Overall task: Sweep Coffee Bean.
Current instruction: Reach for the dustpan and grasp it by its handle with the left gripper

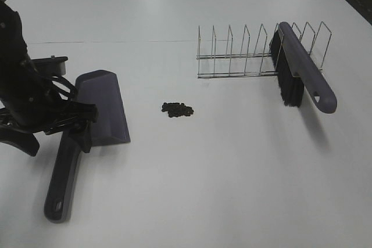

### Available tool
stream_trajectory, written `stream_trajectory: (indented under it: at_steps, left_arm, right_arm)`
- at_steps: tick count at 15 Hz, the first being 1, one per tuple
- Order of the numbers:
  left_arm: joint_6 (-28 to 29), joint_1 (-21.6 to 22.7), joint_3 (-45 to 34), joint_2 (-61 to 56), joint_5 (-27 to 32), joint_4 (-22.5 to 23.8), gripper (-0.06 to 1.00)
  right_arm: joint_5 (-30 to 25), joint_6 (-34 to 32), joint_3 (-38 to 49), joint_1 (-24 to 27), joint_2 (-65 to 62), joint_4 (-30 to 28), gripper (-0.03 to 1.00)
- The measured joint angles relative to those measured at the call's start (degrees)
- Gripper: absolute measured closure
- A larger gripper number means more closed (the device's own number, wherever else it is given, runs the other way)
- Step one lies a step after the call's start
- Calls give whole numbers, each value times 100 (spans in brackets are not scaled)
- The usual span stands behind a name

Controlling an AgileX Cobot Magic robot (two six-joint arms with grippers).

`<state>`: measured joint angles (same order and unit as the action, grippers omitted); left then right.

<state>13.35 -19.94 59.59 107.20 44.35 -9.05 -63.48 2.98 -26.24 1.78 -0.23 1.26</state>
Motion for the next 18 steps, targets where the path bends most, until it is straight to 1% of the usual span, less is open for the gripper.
stream_trajectory:
  at_steps: [7, 9, 11, 13, 18]
  left_arm:
    - [40, 0, 0, 579, -206, 63, 13]
    - [52, 0, 0, 636, -292, 63, 13]
    - [52, 0, 0, 647, -372, 63, 16]
    - [57, 0, 0, 653, -573, 74, 18]
    - [57, 0, 0, 653, -590, 103, 18]
  right_arm:
    - [0, -46, 0, 0, 0, -17, 21]
    - [0, -52, 0, 0, 0, -17, 21]
    - [0, -52, 0, 0, 0, -17, 21]
    - [0, -52, 0, 0, 0, -17, 21]
    - [0, -52, 0, 0, 0, -23, 21]
